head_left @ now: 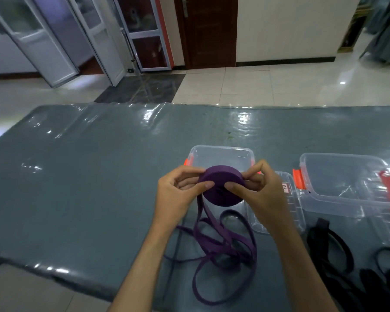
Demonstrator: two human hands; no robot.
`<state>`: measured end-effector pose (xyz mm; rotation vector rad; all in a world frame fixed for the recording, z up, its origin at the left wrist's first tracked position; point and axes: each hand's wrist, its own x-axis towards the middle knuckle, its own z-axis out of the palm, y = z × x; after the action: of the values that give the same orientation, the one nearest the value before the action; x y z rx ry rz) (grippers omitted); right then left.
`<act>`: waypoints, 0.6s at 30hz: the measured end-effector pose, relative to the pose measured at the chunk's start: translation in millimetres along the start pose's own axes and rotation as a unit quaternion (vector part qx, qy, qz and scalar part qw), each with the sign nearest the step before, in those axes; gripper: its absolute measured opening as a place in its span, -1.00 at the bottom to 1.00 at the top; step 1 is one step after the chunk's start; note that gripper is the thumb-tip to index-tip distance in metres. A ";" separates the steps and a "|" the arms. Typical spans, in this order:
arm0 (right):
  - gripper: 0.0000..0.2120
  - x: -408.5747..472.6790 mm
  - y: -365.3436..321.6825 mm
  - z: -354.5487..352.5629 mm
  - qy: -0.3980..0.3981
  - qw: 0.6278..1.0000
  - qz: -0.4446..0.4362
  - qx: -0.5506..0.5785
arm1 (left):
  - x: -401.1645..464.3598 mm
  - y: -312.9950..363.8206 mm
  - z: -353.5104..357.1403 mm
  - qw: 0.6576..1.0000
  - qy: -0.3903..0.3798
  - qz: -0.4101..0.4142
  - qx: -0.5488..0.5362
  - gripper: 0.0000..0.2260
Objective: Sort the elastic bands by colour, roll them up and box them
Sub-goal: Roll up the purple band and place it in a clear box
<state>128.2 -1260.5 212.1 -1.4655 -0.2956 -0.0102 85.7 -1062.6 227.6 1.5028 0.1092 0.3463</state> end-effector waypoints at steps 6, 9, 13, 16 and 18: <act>-0.65 1.0 4.0 25.2 0.002 0.999 -0.027 0.034 | 10.2 -3.4 -28.8 0.996 -0.072 -0.034 -0.037 -0.65; -0.70 3.1 8.3 38.3 -0.023 1.000 0.001 -0.010 | 15.7 -8.5 -48.6 0.997 -0.051 -0.033 -0.050 -0.70; -0.65 6.0 12.1 57.5 -0.018 0.999 0.013 -0.049 | 20.2 -25.7 -61.8 0.998 -0.003 0.004 -0.060 -0.80; -0.58 6.3 14.4 76.2 0.005 1.000 0.023 -0.019 | 25.2 -38.2 -77.5 0.995 -0.050 -0.014 -0.080 -0.76; -0.61 4.0 18.7 86.4 0.014 0.999 0.042 -0.013 | 29.5 -44.1 -92.7 0.991 -0.079 -0.045 -0.096 -0.70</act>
<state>119.0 -1173.2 201.2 -1.5007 -0.2126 0.0336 94.3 -966.7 181.5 1.3249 0.0160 0.1598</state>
